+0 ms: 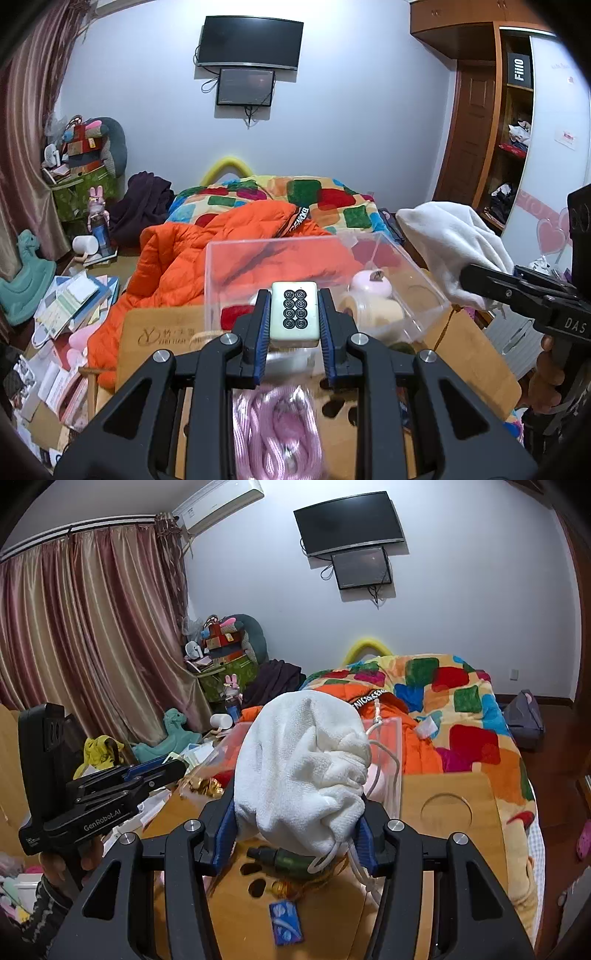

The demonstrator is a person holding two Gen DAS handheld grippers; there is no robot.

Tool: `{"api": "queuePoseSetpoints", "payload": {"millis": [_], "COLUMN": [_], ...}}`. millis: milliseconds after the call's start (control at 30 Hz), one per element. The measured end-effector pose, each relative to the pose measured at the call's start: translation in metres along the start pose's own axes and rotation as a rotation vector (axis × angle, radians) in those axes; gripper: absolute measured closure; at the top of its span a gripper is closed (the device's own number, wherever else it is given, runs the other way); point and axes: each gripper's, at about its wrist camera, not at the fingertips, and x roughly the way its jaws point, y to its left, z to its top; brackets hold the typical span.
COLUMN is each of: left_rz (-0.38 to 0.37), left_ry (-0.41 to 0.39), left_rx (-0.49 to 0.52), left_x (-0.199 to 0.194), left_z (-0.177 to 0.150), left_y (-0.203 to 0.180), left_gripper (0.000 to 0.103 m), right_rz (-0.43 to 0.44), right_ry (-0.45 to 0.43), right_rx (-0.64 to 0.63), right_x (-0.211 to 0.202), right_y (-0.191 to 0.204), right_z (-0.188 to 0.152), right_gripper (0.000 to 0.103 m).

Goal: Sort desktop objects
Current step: 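Carry the tile and white bag with both tools over the clear box, then lower the tile and white bag into the box and open both tools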

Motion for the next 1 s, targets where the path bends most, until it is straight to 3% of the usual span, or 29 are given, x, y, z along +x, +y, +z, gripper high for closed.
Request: {"api": "queuePoseSetpoints", "payload": {"millis": [433, 733, 1000], "left_rz": [-0.022, 0.036, 0.07], "left_ry": [0.054, 0.132, 0.179], "left_rx": [-0.03, -0.036, -0.034], "left_x": [0.048, 0.086, 0.107], "left_z": [0.029, 0.024, 0.018], "left_y": [0.019, 0.033, 0.038], "left_gripper": [0.079, 0.079, 0.079], "right_rz": [-0.019, -0.069, -0.097], "right_ry": [0.066, 0.185, 0.204], "right_rx": [-0.031, -0.048, -0.074], "right_x": [0.068, 0.125, 0.137], "right_y": [-0.006, -0.01, -0.007], "right_z": [0.032, 0.023, 0.022], "right_gripper": [0.054, 0.054, 0.053]}}
